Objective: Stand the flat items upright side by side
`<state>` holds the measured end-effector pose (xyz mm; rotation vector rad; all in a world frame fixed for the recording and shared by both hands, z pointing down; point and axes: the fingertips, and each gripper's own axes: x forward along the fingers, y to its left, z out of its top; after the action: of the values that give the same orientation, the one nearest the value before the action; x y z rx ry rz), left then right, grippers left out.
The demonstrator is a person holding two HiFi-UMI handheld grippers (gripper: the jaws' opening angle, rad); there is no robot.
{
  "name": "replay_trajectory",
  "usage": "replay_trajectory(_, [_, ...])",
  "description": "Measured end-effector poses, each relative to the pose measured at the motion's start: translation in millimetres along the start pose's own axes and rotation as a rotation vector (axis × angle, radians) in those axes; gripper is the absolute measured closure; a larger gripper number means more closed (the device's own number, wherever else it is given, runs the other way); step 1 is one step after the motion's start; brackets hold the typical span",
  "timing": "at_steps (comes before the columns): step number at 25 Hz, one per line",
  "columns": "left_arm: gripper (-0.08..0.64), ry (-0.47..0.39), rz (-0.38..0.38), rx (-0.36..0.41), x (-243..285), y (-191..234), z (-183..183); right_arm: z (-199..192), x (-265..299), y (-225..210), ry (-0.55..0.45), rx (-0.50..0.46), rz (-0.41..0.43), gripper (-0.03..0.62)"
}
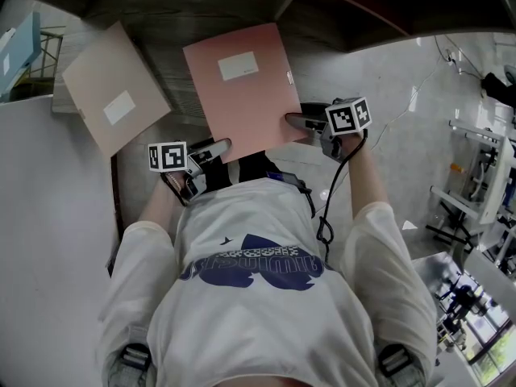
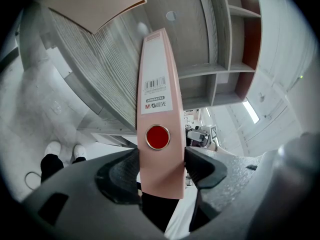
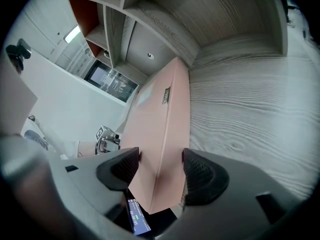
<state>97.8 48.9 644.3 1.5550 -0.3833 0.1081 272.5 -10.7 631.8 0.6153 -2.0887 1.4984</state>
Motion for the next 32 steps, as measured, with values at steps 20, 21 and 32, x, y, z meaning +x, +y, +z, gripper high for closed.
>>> replay_trajectory(20, [0.265, -0.074, 0.079, 0.147, -17, -12, 9, 13, 3, 17, -0.011, -0.165, -0.007, 0.324])
replay_trajectory(21, [0.265, -0.076, 0.088, 0.164, -19, -12, 10, 15, 4, 19, -0.012, -0.182, -0.009, 0.325])
replay_trajectory(32, [0.265, -0.143, 0.182, 0.343, -45, -21, 32, 43, 18, 40, -0.055, -0.375, -0.058, 0.327])
